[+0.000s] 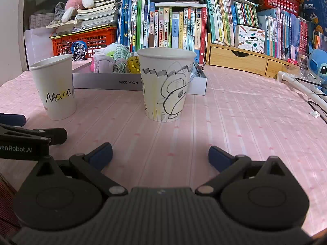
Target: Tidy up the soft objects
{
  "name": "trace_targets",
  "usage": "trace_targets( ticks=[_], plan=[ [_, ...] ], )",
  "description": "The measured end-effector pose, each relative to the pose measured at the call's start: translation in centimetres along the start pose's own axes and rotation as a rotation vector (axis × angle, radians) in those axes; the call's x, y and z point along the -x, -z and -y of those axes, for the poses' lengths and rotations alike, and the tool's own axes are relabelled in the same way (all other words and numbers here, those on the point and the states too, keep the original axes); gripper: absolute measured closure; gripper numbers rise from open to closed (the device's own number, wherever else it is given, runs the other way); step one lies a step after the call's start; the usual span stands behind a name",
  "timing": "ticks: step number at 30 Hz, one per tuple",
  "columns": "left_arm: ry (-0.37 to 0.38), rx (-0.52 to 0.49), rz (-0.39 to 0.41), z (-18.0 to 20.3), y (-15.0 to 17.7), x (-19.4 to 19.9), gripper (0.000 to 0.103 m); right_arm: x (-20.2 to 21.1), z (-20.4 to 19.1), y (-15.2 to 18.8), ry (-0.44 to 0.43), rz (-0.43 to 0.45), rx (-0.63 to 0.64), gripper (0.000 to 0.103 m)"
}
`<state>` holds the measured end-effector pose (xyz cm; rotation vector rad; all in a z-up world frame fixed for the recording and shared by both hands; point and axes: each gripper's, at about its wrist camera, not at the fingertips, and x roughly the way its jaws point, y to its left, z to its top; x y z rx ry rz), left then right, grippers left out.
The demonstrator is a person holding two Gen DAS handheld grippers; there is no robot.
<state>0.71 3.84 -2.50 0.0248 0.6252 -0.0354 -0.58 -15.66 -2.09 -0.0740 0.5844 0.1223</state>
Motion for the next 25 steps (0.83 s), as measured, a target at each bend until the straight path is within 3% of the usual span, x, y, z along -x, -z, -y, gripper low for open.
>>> trace_targets(
  ticks=[25],
  plan=[
    [0.003,-0.006,0.009,0.41,-0.06,-0.12,0.000,-0.10,-0.05,0.03,0.000,0.000,-0.001,0.000]
  ],
)
